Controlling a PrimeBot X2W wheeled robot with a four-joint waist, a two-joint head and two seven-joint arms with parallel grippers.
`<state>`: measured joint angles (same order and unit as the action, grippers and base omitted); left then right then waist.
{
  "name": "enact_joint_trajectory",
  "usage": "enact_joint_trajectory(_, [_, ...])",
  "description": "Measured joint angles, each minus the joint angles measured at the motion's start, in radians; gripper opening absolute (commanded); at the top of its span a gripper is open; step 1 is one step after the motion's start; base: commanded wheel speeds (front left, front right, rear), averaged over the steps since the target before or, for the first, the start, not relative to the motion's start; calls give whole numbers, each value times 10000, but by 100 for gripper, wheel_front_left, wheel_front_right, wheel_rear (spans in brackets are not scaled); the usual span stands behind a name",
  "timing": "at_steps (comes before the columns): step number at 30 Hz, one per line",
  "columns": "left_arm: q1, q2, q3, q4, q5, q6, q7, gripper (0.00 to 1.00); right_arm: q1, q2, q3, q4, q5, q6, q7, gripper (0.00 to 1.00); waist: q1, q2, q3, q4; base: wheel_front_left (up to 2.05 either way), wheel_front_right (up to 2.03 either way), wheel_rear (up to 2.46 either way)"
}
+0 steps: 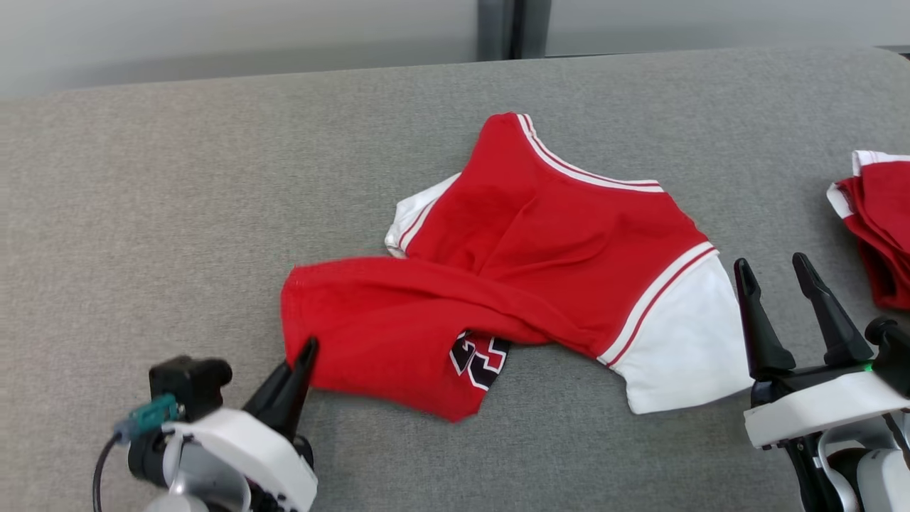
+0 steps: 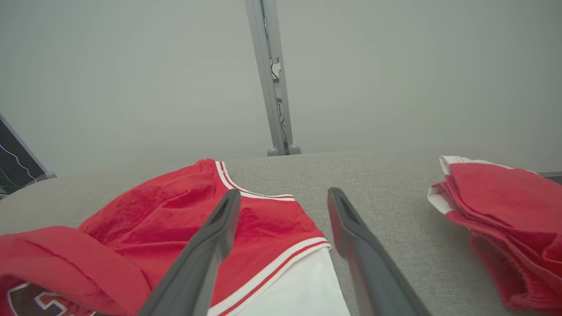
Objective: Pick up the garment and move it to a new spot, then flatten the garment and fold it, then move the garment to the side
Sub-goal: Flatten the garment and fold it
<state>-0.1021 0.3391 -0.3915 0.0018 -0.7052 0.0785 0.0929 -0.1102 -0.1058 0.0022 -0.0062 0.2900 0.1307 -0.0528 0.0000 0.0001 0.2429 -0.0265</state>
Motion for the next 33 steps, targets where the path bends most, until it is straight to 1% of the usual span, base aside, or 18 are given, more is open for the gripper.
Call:
enact_joint_trajectory(3, [612, -46, 2, -357, -67, 284, -58, 0, 6, -38, -82, -81, 0, 0, 98, 100, 0, 0, -45, 181, 0, 0, 0])
enact_joint_trajectory(7, [1049, -82, -38, -489, -113, 468, -54, 0, 12, -102, -138, -163, -2, 0, 205, 100, 0, 0, -86, 338, 0, 0, 0])
enact_joint_trajectory(8, [1102, -86, -67, -453, -102, 537, -52, 26, 12, -105, -142, -180, -2, 0, 230, 100, 0, 0, -97, 350, 0, 0, 0])
enact_joint_trajectory(9, [1143, -90, -84, -382, -81, 594, -54, 55, 12, -117, -150, -196, -2, 0, 240, 100, 0, -1, -110, 358, 0, 0, 0])
enact_joint_trajectory(10, [1156, -136, -84, -330, -82, 640, -115, 100, 13, -138, -163, -217, -2, 0, 267, 100, 0, -1, -124, 366, 0, 0, 0])
enact_joint_trajectory(13, [1150, -334, 15, -244, 38, 771, -543, 100, 23, -169, -171, -259, -4, 0, 341, 100, 0, 0, -191, 376, 0, 0, 0])
enact_joint_trajectory(17, [1089, -531, 182, -234, 67, 755, -1168, 100, 100, -174, -144, -347, 0, 0, 439, 100, 0, 0, -365, 382, 0, 0, 0])
enact_joint_trajectory(20, [805, -531, 569, -242, 357, 978, -1900, 100, 165, -178, -98, -374, -2, 0, 489, 100, 0, 0, -519, 374, 0, 0, 0])
enact_joint_trajectory(23, [490, -439, 888, -301, 825, 1244, -2640, 100, 207, -176, -96, -424, -6, 0, 527, 100, 0, 0, -671, 363, 0, 0, 0])
enact_joint_trajectory(26, [198, -320, 1149, -351, 1218, 1434, -3049, 100, 293, -173, -67, -468, -88, 0, 545, 100, 0, 0, -795, 339, 0, 0, 0])
enact_joint_trajectory(30, [57, -23, 1323, -345, 1776, 1615, -3267, 100, 372, -184, -42, -481, -190, 0, 612, 100, 0, 0, -947, 298, 0, 0, 0])
enact_joint_trajectory(33, [76, 290, 1369, -201, 1965, 1628, -3275, 100, 394, -186, -21, -477, -215, 0, 617, 100, 0, 0, -1021, 255, 0, 0, 0])
